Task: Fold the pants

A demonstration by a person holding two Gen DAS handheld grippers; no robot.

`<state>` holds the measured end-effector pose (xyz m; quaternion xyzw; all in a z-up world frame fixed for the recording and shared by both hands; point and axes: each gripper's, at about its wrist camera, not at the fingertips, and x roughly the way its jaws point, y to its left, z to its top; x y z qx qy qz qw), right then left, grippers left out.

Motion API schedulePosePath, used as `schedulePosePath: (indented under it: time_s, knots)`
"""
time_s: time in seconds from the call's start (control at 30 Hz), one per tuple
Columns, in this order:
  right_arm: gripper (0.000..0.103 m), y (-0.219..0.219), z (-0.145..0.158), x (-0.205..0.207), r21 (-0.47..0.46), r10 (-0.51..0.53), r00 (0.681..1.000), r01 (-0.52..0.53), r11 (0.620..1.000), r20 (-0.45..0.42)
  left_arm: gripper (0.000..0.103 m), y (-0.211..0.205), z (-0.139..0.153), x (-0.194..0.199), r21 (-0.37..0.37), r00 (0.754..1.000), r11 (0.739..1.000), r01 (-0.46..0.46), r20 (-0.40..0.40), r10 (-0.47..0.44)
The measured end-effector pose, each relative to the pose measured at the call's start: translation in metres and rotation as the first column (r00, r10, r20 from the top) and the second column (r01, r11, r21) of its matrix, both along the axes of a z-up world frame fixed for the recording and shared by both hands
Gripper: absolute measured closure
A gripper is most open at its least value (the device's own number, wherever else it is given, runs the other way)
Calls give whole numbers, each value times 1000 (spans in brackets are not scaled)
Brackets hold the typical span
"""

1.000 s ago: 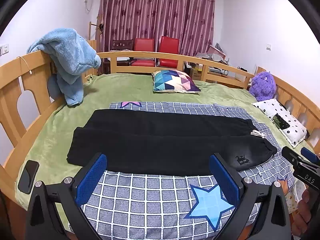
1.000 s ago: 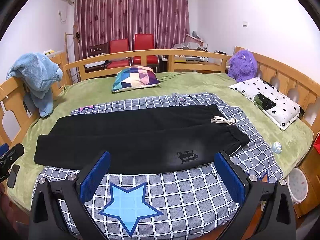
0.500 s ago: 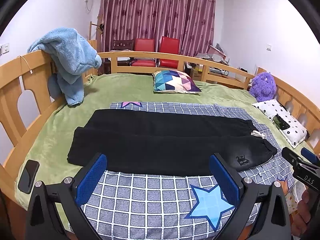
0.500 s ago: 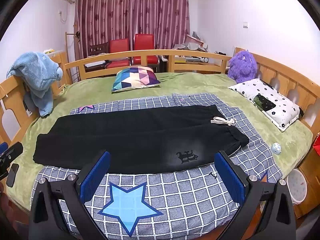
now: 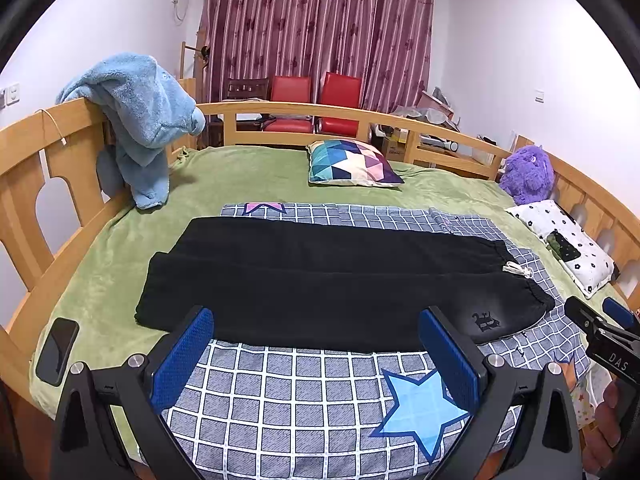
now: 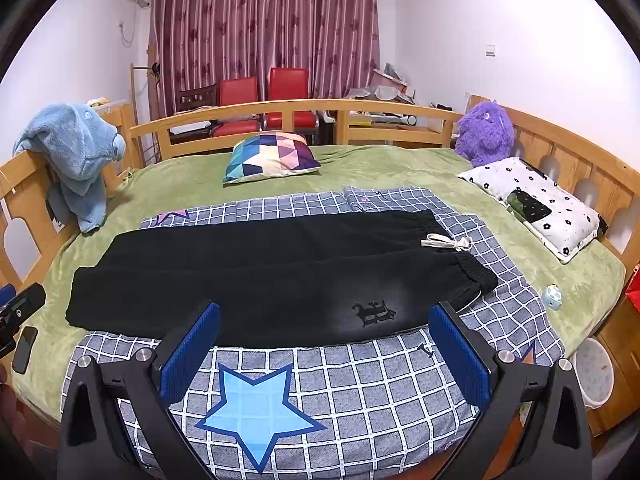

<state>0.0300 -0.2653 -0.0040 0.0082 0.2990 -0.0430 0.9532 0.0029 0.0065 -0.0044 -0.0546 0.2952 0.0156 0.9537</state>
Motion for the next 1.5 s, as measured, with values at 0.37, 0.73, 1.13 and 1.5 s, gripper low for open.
schedulePosePath:
  time_s: [0.37,0.73,1.13,1.5]
  knots:
    - [1,-3,-3,0,4,12,1000,-12,1000,0,0,-1,-3,-2,5,1000,1000,-6,-2,6]
    - [1,8,-10,5,-43,8,1000,-9,999,-17,0,3,-2,-2,-31,1000,1000,4,4,-4]
    - [1,12,-20,16,-11,45,998,-46,999,-39,0,5,-3,3,-30,999,999,15,40,-14]
    - [1,-20,12,19,99,101,994,-106,989,51,0,38,7,23,65,999,998,4,53,-7]
